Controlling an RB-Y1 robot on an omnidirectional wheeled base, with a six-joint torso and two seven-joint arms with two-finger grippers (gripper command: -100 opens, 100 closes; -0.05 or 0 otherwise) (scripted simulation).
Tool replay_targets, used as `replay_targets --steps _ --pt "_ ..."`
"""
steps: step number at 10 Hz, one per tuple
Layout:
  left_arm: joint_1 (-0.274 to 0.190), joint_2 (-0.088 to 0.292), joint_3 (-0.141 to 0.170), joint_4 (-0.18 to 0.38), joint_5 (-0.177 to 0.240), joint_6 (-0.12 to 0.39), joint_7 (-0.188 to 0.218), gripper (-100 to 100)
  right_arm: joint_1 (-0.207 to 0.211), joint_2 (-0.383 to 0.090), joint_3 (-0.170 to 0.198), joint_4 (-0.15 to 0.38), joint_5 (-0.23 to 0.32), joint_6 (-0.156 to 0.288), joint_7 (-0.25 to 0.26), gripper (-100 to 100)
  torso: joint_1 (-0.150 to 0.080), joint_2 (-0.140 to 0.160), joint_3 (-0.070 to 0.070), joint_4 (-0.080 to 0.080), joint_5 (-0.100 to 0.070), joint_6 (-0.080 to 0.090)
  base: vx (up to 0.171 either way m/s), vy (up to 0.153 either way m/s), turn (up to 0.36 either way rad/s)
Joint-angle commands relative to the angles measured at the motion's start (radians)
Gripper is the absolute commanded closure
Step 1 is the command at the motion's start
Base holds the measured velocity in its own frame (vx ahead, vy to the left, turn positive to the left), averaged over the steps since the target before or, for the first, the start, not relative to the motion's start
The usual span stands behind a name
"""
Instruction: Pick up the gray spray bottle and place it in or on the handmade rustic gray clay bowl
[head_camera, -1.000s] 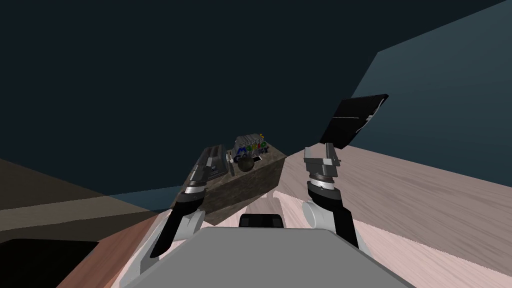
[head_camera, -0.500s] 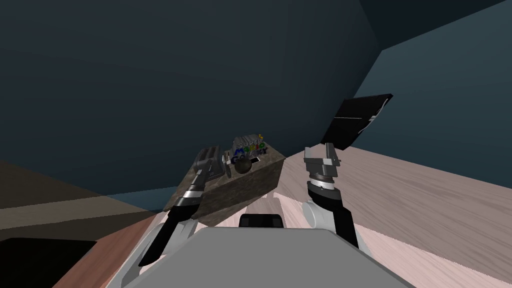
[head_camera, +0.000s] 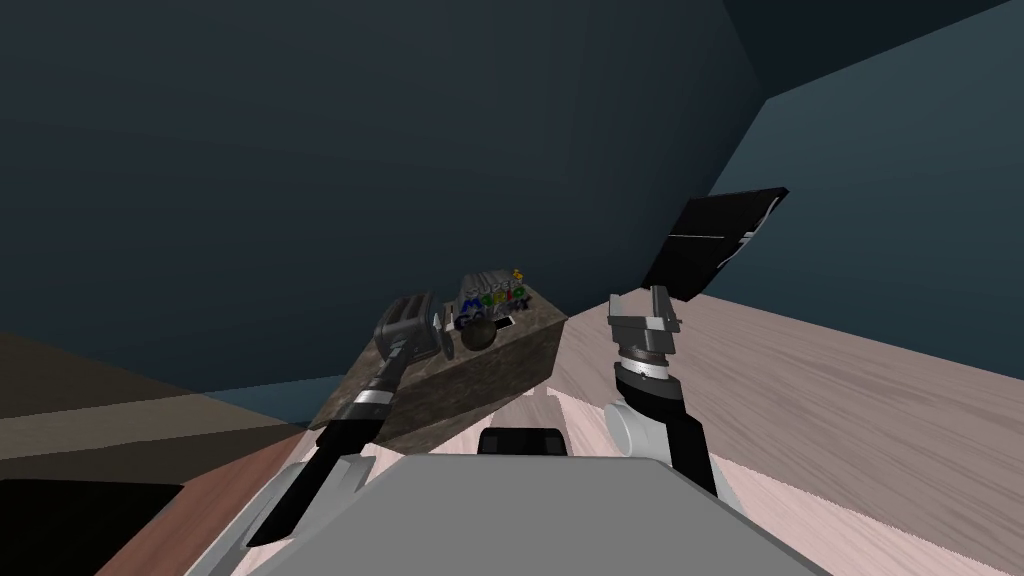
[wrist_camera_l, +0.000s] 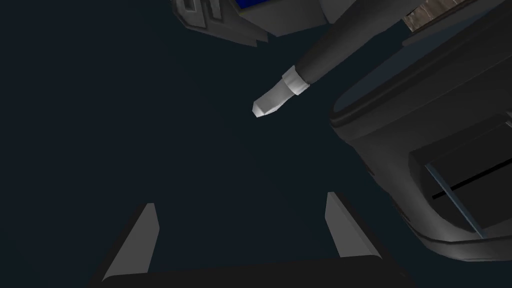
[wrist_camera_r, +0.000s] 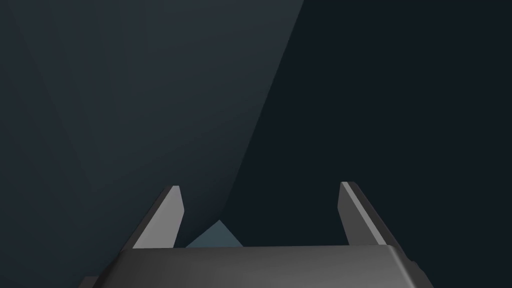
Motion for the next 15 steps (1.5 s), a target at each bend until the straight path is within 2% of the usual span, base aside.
replay_targets --steps 1,9,10,11,15 --pt "0.007 0.008 0.003 0.000 -0.006 0.030 -0.005 -100 0.000 0.000 0.000 0.000 0.000 0.000 0.000 0 0.000 0.000 0.000 0.000 0.000 0.000 0.046 -0.075 0.012" --pt "0.145 0.189 0.077 0.019 -0.063 0.266 -0.054 -100 0.000 0.000 0.000 0.000 0.000 0.000 0.000 0 0.000 -0.004 -0.002 -0.001 0.000 0.000 0.077 -0.102 0.002" --pt "0.161 0.213 0.086 0.021 -0.070 0.291 -0.060 -100 0.000 0.000 0.000 0.000 0.000 0.000 0.000 0 0.001 -0.003 -0.002 -0.001 0.000 0.000 0.073 -0.107 -0.009" --pt "0.161 0.213 0.086 0.021 -0.070 0.294 -0.060 -100 0.000 0.000 0.000 0.000 0.000 0.000 0.000 0 0.000 -0.002 -0.001 -0.001 0.000 0.000 0.061 -0.080 0.006" --pt "0.220 0.309 0.121 0.027 -0.096 0.400 -0.081 -100 0.000 0.000 0.000 0.000 0.000 0.000 0.000 0 0.002 -0.003 -0.002 -0.001 0.000 0.000 0.086 -0.073 -0.008"
